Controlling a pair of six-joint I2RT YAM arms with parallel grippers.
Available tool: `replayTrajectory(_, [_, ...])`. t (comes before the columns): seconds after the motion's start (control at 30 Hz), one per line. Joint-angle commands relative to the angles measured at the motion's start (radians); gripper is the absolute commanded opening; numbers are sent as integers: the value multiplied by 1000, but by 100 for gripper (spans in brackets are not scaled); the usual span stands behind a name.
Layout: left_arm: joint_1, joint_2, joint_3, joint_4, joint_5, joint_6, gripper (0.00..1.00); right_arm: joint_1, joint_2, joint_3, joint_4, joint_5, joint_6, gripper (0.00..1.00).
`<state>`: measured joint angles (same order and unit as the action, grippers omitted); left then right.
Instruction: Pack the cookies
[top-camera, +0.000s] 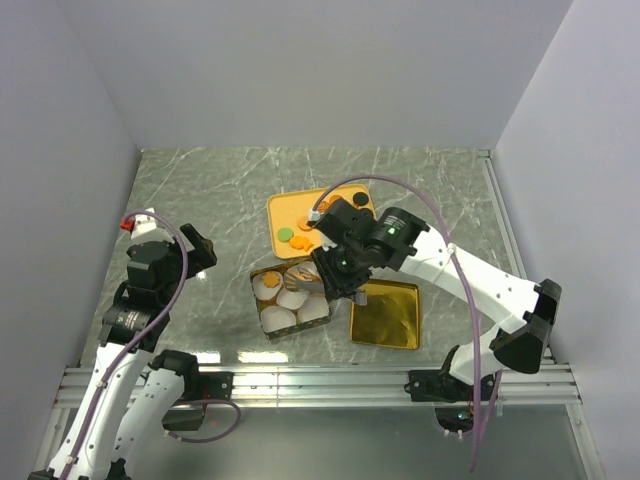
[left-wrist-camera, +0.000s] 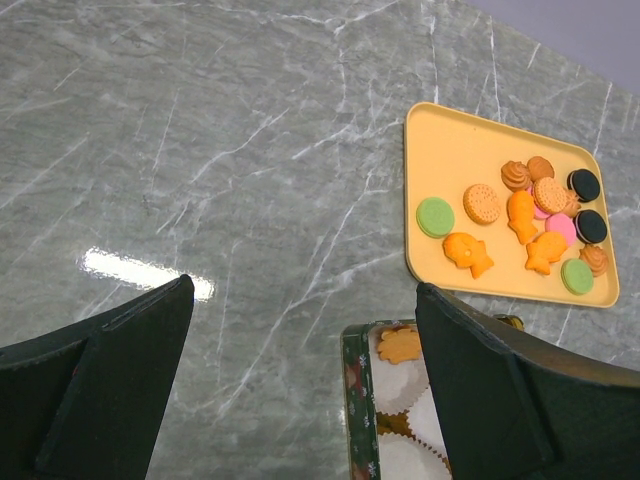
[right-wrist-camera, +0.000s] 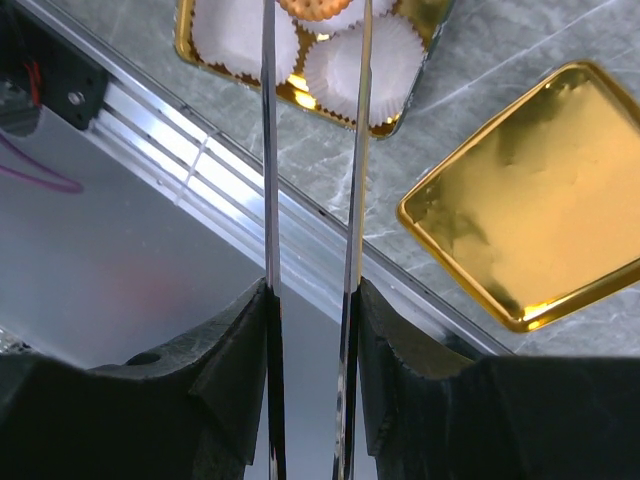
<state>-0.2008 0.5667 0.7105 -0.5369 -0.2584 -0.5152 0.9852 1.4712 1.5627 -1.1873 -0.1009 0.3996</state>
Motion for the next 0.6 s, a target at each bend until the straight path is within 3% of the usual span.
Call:
replayTrajectory(0.0, [-2, -1, 9, 23, 16, -8, 99, 21, 18, -9, 51, -17, -11, 34])
replayTrajectory(0.57, [-2, -2, 14, 18, 2, -13, 99, 32, 97, -41, 103, 29, 12, 34])
